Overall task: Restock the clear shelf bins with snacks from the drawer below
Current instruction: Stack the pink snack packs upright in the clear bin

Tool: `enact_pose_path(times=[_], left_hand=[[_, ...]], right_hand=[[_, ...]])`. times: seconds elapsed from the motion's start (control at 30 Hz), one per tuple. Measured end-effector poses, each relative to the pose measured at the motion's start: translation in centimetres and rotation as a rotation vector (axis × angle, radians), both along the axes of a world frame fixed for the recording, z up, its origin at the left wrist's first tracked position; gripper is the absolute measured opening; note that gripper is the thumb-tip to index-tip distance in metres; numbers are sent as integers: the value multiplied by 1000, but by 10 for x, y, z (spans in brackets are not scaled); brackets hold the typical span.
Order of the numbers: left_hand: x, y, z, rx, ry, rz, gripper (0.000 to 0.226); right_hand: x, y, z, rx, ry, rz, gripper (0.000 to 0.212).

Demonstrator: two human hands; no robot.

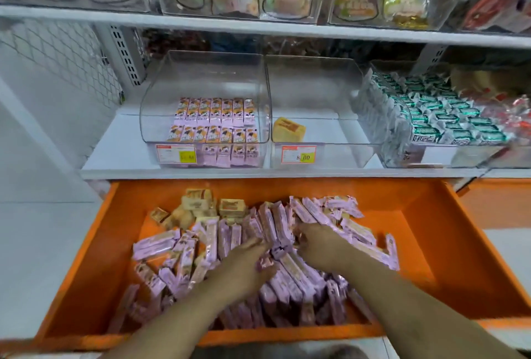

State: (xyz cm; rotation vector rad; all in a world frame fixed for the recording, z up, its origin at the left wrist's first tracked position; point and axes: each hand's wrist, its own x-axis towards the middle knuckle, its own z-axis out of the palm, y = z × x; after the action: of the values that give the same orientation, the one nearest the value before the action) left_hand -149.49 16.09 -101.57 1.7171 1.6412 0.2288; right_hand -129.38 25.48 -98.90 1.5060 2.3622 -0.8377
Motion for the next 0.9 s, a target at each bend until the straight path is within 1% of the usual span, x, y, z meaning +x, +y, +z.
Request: enact_pose_path(times=[0.03,0.07,0.1,0.2,0.23,0.3,0.33,0.37,0.43,0.47,0.5,0.57,0.63,0.67,0.77,0.8,0.83,0.9], left_hand=[[4,3,-14,-44,4,1,64],[6,7,-27,-86,9,1,66],[9,12,-38,-120,16,-7,67],[14,26,-59,-157,36,0,66],[15,30,-62,-161,35,22,62],[15,36,-70,-166,25,55,47],[16,37,-73,-181,21,65,42],[16,38,-76,-190,13,80,40],[14,39,-78,-201,-11,112,45],[12,40,-79,-207,-21,119,50],[11,40,-79,-213,-25,116,55],[8,40,-77,-217,-9,83,62],[6,39,-74,-205,15,50,61],[5,38,-72,-189,17,45,58],[3,35,-66,-140,-16,67,41],[3,34,-64,-131,-33,74,36],[1,33,-63,-130,-51,82,33],[-3,30,-58,-146,-95,109,31]], right_hand=[[4,-3,-16,-40,-24,-5,19],[8,-4,-30,-68,-36,-12,24],[11,-4,-43,-97,-50,-26,34],[22,0,-73,-126,-69,-32,78],[23,1,-80,-138,-83,-37,84],[24,4,-96,-150,-96,-81,85],[23,5,-103,-154,-98,-110,82],[22,5,-109,-160,-104,-133,73],[16,5,-115,-171,-123,-149,49],[14,6,-117,-176,-138,-149,41],[11,6,-118,-177,-152,-158,38],[9,7,-120,-177,-166,-189,48],[6,7,-118,-186,-170,-227,61],[5,7,-117,-188,-168,-234,63],[2,5,-113,-184,-157,-248,60],[1,3,-113,-184,-160,-254,64],[-1,2,-112,-187,-151,-260,73],[-2,-1,-109,-210,-106,-282,97]])
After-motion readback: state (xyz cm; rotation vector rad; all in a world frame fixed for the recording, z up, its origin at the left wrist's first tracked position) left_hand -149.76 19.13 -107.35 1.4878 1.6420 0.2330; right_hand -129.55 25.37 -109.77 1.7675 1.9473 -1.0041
